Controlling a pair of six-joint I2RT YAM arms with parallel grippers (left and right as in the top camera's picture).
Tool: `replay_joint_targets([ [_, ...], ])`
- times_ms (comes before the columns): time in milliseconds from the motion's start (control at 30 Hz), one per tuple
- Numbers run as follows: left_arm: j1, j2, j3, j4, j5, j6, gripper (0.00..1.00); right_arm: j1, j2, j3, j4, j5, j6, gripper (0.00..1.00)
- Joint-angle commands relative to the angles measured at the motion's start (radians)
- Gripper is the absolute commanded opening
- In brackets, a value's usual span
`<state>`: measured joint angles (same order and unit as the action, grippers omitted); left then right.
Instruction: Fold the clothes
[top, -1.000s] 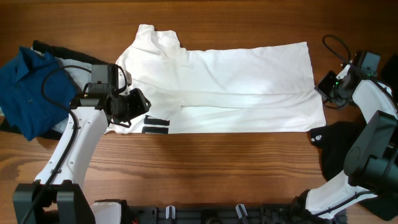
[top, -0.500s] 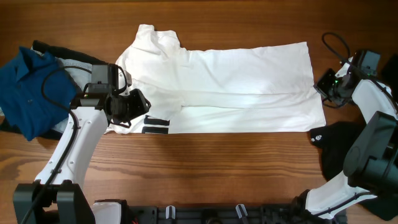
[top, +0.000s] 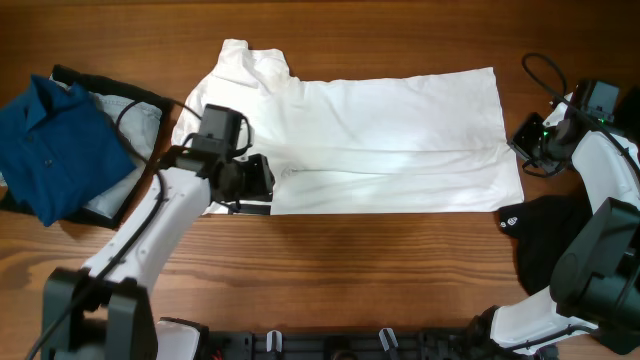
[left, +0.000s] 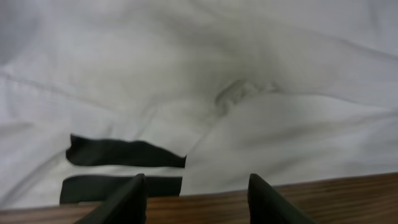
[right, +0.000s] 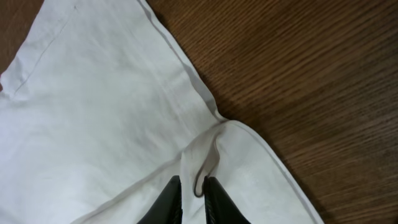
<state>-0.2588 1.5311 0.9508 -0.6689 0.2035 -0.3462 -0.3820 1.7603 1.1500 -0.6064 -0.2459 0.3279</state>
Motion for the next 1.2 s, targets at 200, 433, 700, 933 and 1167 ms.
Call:
replay_joint_targets([
  [200,-0.111,0.183,0.001,0.216,-0.174,0.211,0.46,0.002,-0.021,0.018,-0.015,0.042,-0.038,0.13],
  [433,-0.122,0.211,0.001,0.3,-0.182,0.213,0.42,0.002,-0.021,0.018,-0.016,0.043,-0.038,0.13],
  [700,-0.183,0.239,0.001,0.328,-0.209,0.261,0.45,0.002,-0.021,0.018,-0.016,0.043,-0.038,0.13],
  [933,-0.185,0.279,0.001,0.351,-0.247,0.264,0.4,0.002,-0.021,0.018,-0.016,0.043,-0.038,0.13],
  [1167,-0.184,0.29,0.017,0.365,-0.247,0.26,0.12,0.002,-0.021,0.018,-0.016,0.057,-0.039,0.13],
])
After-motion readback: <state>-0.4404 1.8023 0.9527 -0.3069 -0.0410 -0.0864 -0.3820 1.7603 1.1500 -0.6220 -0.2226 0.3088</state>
